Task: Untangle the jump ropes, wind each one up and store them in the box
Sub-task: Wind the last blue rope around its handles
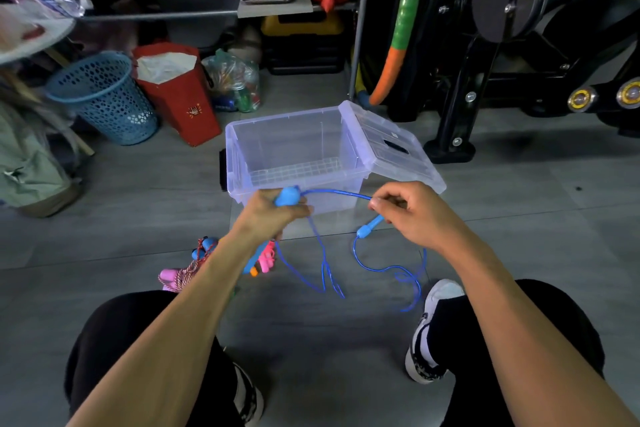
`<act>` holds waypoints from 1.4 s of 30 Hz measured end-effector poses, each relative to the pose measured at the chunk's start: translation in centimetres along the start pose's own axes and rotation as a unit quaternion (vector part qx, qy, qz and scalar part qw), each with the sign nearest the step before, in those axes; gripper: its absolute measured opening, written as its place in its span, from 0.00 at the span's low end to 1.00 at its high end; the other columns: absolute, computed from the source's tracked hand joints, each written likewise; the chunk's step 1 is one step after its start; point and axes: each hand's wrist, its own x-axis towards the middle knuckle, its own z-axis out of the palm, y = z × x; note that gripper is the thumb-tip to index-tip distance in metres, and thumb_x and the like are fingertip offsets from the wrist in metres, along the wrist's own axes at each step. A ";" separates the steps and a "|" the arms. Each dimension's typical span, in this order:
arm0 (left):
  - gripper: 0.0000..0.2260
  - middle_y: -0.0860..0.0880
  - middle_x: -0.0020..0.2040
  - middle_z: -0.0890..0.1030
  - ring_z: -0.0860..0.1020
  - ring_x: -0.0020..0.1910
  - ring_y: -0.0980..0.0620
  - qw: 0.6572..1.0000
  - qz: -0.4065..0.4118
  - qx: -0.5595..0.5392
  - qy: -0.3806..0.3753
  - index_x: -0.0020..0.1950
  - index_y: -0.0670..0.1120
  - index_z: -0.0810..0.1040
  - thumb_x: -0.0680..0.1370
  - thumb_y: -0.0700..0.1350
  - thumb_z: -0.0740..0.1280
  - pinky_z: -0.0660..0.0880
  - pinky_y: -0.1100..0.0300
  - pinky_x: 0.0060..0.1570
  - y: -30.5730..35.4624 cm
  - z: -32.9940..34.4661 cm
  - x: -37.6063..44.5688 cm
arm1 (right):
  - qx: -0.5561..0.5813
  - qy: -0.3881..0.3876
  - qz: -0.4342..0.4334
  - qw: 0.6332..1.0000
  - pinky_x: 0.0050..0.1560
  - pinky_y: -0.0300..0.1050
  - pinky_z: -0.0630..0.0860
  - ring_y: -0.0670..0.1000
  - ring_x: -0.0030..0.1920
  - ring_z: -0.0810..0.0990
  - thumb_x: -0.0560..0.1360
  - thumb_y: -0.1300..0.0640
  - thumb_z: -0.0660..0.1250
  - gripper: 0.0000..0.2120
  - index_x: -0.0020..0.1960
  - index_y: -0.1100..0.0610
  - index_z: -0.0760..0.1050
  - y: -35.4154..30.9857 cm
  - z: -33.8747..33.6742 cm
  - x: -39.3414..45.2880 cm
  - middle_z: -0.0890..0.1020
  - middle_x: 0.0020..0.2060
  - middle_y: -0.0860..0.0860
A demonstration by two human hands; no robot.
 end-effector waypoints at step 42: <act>0.12 0.48 0.29 0.70 0.63 0.21 0.51 0.982 -0.014 -0.188 -0.019 0.36 0.45 0.75 0.73 0.49 0.74 0.65 0.61 0.23 1.8 1.5 -1.2 | 0.024 -0.024 -0.032 0.999 0.34 0.46 0.69 0.51 0.30 0.72 0.77 0.53 0.67 0.06 0.42 0.53 0.77 -1.7 2.5 0.5 0.75 0.29 0.52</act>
